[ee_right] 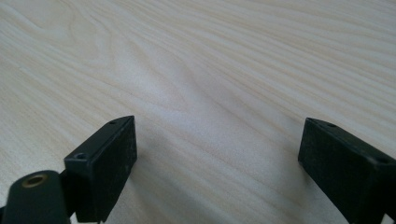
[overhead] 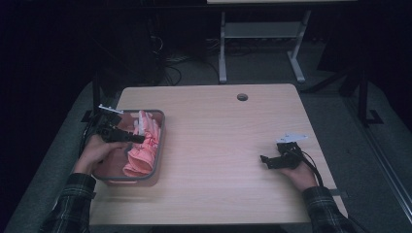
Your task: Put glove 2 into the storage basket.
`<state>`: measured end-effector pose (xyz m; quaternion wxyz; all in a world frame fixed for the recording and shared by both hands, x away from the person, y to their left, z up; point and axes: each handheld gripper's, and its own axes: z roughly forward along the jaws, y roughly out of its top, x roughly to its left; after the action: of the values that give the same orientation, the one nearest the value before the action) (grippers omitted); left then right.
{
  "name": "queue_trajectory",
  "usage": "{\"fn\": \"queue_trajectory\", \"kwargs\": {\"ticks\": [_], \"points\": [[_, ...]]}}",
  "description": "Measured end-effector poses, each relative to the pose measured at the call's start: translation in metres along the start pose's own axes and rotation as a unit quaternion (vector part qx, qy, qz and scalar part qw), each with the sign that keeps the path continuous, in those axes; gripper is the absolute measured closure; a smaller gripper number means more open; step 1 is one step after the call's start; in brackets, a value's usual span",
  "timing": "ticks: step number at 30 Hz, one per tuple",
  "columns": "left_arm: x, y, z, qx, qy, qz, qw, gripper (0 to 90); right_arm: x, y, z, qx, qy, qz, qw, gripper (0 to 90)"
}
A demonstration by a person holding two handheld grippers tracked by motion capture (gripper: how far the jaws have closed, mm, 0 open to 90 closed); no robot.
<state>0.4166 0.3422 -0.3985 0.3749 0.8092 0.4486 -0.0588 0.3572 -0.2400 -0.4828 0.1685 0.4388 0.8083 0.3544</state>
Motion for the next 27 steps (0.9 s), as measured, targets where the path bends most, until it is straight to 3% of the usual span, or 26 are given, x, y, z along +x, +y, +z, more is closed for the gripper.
{"fn": "queue_trajectory", "kwargs": {"ticks": [4,8,10,16,18,22,27], "points": [[0.007,-0.005,0.000,-0.006,-0.014,-0.009,0.9998,54.7,0.000,0.000,0.000,0.000,-0.002,-0.002,1.0000,11.1],[0.009,-0.005,-0.003,-0.020,-0.016,-0.022,0.9994,42.1,0.000,0.000,0.000,0.000,-0.002,-0.001,1.0000,11.1],[0.008,-0.006,-0.007,-0.030,-0.005,-0.020,0.9993,33.1,0.000,0.000,0.000,0.000,-0.002,-0.002,1.0000,11.1],[0.003,-0.003,-0.024,-0.041,0.027,-0.004,0.9988,21.1,0.000,0.000,0.000,0.000,-0.002,-0.001,1.0000,11.1],[0.001,-0.001,-0.031,-0.046,0.043,0.003,0.9980,19.0,-0.001,0.000,0.000,0.000,-0.002,-0.001,1.0000,11.1],[-0.002,0.000,-0.042,-0.060,0.051,0.008,0.9969,17.9,-0.001,0.000,0.000,0.000,-0.002,-0.002,1.0000,11.1],[-0.014,0.003,-0.058,-0.082,0.064,0.032,0.9940,17.9,-0.001,0.000,0.000,0.000,-0.002,-0.002,1.0000,11.1]]}}
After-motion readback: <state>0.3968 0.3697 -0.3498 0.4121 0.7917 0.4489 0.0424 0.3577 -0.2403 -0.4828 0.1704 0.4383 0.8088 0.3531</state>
